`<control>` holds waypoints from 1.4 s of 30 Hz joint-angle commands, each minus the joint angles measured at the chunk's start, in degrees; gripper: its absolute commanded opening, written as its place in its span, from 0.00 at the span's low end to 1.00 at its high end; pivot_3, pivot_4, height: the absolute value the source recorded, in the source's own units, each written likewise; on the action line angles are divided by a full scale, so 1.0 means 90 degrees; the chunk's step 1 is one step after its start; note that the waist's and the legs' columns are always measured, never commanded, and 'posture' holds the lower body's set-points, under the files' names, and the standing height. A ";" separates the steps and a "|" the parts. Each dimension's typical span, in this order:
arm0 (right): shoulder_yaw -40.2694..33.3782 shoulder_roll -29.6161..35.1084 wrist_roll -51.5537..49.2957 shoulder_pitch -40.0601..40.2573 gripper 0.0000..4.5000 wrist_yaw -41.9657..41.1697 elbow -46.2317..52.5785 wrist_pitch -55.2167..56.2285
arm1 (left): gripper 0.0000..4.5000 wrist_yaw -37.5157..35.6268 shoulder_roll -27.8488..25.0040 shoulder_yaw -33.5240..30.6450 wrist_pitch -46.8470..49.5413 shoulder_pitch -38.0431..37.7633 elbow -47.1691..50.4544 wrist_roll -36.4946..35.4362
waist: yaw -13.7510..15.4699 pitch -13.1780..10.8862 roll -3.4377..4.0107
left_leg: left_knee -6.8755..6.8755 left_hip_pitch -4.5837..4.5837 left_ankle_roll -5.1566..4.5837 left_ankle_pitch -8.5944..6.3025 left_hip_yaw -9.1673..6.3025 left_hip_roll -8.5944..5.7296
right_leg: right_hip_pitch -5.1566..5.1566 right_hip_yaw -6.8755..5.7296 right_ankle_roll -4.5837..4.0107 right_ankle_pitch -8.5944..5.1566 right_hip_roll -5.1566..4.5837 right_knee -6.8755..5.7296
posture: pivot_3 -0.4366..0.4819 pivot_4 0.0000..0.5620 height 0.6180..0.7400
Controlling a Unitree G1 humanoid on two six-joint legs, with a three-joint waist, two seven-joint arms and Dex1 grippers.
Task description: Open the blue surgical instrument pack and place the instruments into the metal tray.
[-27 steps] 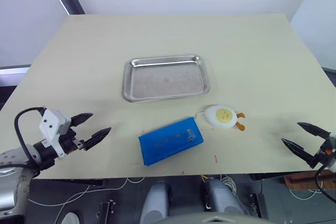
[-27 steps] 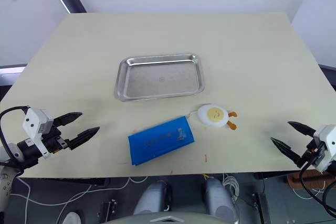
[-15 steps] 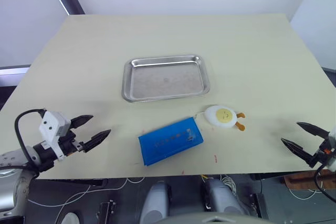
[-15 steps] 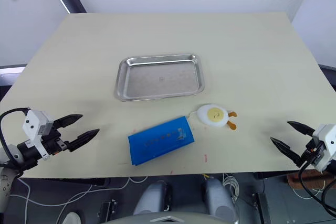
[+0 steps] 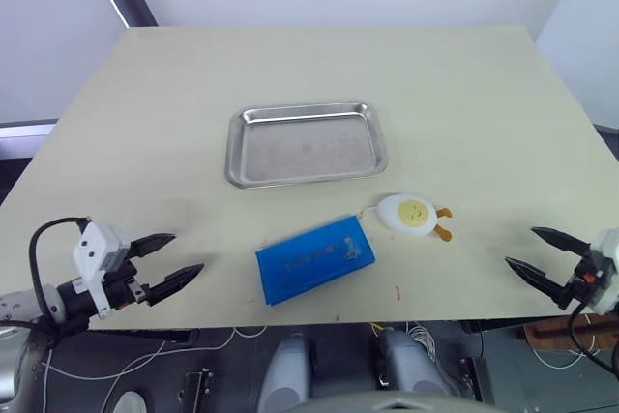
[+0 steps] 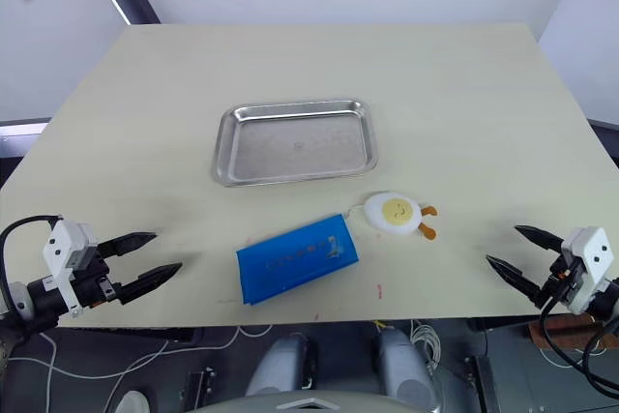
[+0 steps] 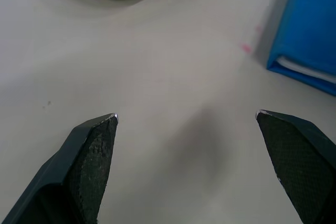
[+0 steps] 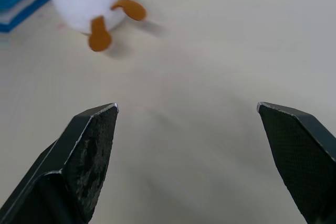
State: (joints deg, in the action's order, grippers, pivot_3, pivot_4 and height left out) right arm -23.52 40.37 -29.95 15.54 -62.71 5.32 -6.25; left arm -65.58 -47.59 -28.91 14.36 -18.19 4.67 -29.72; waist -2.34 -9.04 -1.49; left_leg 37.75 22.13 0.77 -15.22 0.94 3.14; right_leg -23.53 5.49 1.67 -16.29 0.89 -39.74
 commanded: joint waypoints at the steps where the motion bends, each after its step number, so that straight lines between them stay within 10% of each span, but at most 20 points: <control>1: 0.0127 0.0110 -0.0257 -0.0077 0.99 -0.0088 0.0566 -0.0286 | 1.00 -0.0310 -0.0034 -0.0152 -0.0158 -0.0046 0.0014 -0.0173 | -0.0001 0.0001 -0.0001 | 0.0000 0.0000 0.0000 0.0000 -0.0001 0.0000 | 0.0000 -0.0001 -0.0001 0.0000 0.0001 0.0000 | 0.48 0.27 1.00; 15: 0.2422 -0.0672 0.0087 -0.1222 0.00 0.0172 0.1219 -0.0792 | 0.07 -0.1122 0.0207 0.1046 -0.1060 0.0258 -0.0276 0.0267 | -0.0002 0.0004 -0.0008 | 0.0000 0.0000 0.0000 0.0000 -0.0002 0.0002 | -0.0001 -0.0001 -0.0018 0.0010 0.0004 -0.0002 | 0.48 0.27 1.00; 42: 0.3897 -0.1802 0.1864 -0.2732 0.00 0.1329 -0.0011 -0.0436 | 0.00 -0.1238 0.0590 0.2334 -0.1222 0.1403 -0.0892 0.0446 | -0.0005 0.0003 -0.0007 | 0.0002 0.0001 0.0000 0.0000 -0.0004 0.0003 | -0.0003 -0.0003 -0.0020 0.0012 0.0007 -0.0006 | 0.48 0.27 1.00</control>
State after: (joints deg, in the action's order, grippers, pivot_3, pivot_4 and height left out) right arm 11.23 24.36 -13.34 -8.50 -50.79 4.38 -11.30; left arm -76.46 -42.67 -8.66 3.36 -6.12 -3.65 -25.73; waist -2.38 -9.01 -1.55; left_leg 37.78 22.14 0.76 -15.22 0.91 3.16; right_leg -23.55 5.47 1.49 -16.19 0.96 -39.80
